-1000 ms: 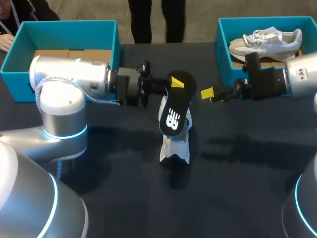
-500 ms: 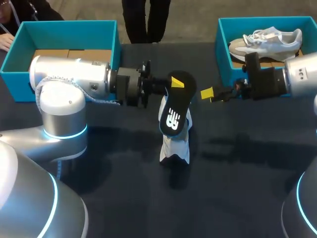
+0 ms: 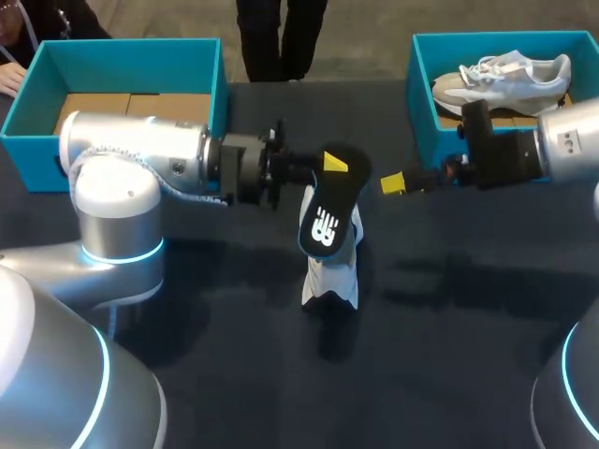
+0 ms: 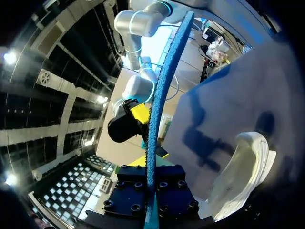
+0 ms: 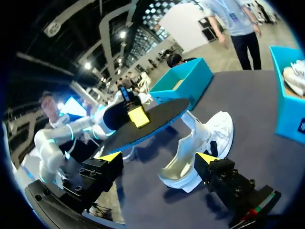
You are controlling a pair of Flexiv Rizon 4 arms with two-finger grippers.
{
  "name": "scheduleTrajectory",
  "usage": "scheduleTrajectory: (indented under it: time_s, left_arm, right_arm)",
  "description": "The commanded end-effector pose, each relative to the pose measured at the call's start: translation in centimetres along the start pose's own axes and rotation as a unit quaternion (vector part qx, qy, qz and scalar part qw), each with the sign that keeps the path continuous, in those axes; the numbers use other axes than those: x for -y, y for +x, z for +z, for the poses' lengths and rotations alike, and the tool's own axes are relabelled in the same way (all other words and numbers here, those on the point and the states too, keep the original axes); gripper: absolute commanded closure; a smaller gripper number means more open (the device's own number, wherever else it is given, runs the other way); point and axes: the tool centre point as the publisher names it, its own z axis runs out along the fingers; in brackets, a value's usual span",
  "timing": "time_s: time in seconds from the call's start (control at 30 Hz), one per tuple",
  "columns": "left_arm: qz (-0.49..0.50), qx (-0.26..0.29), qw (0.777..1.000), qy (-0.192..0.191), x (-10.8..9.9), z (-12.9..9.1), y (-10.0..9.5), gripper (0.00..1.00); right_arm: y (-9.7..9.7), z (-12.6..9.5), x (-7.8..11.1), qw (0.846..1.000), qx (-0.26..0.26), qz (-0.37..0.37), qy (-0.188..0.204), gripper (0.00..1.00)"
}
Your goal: Take the shoe out of the shoebox, open the shoe tongue, remove and reinsert the insole, then place the shoe into the shoebox
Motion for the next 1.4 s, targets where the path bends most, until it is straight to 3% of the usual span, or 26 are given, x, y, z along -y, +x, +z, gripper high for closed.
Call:
scheduleTrajectory:
  time_s: [0.03, 0.23, 0.63, 1.17, 1.4]
  left_arm:
    - [-0.016, 0.017, 1.000, 0.007, 0.3, -0.2, 0.4, 1.00]
    - [-0.085, 0.059, 0.993, 0.049, 1.3, -0.3, 0.7, 1.00]
    - [-0.173, 0.071, 0.981, 0.058, 3.1, -0.8, 2.2, 1.00]
    - [-0.236, 0.064, 0.967, 0.067, 3.9, -1.8, 3.6, 1.00]
    - [-0.265, 0.067, 0.959, 0.070, 3.4, -2.1, 4.1, 1.00]
  right_arm:
    - [-0.4, -0.4, 0.3, 1.000, 0.006, -0.023, 0.018, 0.00]
    - [-1.4, -0.7, 1.2, 0.996, 0.038, -0.074, 0.042, 0.00]
    - [-2.5, 0.0, 3.0, 0.985, 0.028, -0.134, 0.101, 0.00]
    - [-2.3, 0.3, 3.4, 0.987, 0.040, -0.110, 0.107, 0.00]
    - [-3.0, 2.0, 4.0, 0.951, 0.121, -0.229, 0.170, 0.00]
